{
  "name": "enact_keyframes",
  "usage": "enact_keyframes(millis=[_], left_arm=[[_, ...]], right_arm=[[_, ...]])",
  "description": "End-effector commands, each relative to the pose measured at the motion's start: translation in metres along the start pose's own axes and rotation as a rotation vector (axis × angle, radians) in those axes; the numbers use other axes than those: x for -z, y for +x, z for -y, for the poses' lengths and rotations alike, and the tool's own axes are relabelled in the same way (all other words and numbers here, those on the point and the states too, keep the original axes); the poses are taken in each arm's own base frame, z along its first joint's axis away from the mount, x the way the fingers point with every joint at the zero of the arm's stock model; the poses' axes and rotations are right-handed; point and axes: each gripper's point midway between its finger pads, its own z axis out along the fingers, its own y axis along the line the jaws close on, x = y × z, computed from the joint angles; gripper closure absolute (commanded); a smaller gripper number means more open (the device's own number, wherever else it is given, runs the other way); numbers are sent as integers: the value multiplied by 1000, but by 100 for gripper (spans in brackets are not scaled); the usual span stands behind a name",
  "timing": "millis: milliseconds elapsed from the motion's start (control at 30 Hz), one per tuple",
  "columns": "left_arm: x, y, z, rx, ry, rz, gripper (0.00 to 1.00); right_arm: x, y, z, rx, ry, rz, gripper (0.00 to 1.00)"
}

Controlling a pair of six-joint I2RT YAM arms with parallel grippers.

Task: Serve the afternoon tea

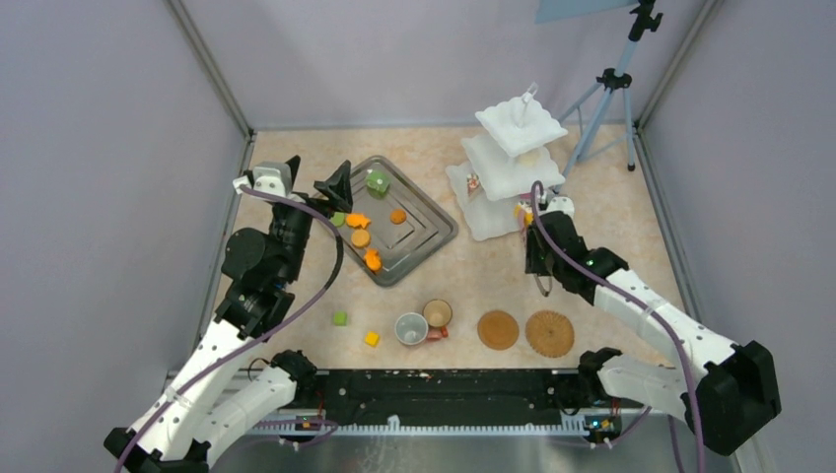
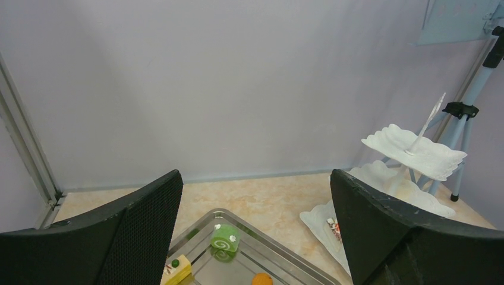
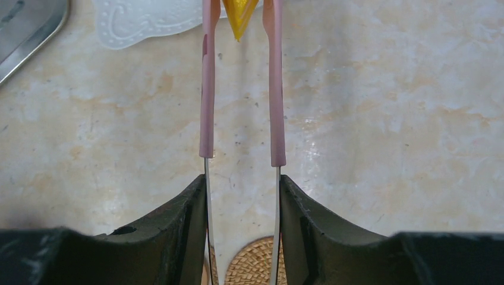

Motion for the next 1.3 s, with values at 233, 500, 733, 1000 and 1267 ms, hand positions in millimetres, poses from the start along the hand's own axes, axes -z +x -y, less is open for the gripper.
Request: enact_keyframes(millis=[233, 500, 733, 1000, 1267], left_arm=[[0, -15, 2, 22, 6, 44, 1], [1, -18, 0, 20, 2, 52, 1], [0, -16, 1, 19, 5, 46, 1], [0, -16, 2, 19, 6, 46, 1], [1, -17, 1, 24, 4, 49, 1]], right_arm=[[-50, -46, 12, -101, 6, 130, 97], [-66, -30, 2, -93, -40, 93, 92], [-71, -24, 2, -76, -35, 63, 70], [-42, -33, 1, -71, -65, 45, 52], [2, -21, -16, -89, -143, -29, 49]])
